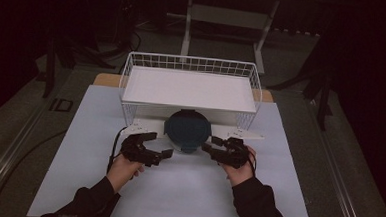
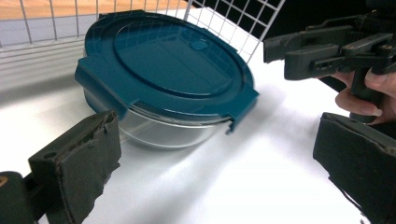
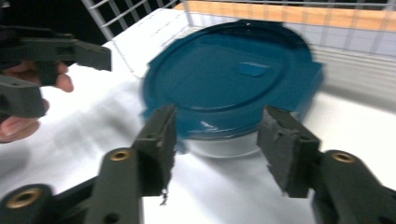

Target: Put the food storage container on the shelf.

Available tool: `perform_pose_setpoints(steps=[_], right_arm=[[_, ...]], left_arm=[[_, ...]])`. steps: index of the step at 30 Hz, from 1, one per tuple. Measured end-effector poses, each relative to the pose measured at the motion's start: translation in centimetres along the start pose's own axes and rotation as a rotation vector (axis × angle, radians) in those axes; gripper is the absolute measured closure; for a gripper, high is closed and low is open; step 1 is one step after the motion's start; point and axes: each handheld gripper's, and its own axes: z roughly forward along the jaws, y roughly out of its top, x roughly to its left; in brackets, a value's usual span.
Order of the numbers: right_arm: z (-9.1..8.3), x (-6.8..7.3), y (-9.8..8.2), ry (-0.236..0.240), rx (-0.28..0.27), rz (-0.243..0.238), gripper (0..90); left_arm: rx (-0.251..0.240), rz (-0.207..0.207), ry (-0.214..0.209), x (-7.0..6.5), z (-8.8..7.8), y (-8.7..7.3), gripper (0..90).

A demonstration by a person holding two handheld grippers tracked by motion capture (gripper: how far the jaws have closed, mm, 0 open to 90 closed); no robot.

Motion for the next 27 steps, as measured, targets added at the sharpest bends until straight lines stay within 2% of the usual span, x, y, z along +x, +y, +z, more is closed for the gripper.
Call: perform_pose_setpoints(steps=[8, 12, 14, 18, 27], right_arm=[[0.2, 2.2, -0.4, 0.060, 0.028, -0.021, 63.1], [0.8, 3.0, -0.6, 0.080, 0.057, -0.032, 83.1], [1.1, 3.2, -0.7, 0.091, 0.074, -0.037, 89.9], [2.1, 3.5, -0.8, 0.090, 0.109, -0.056, 90.0], [4.0, 3.2, -1.3, 0.062, 0.166, -0.054, 90.0]], left_arm=[[-0.003, 0.013, -0.005, -0.7, -1.4, -0.5, 1.3], [-0.015, 0.027, -0.010, -1.2, -1.9, -0.9, 1.2], [-0.020, 0.043, -0.002, -1.4, -2.0, -1.1, 1.3], [-0.019, 0.028, -0.032, -1.5, -2.0, -1.7, 1.3], [-0.042, 0.035, 0.004, -1.1, -2.0, -2.5, 1.3]])
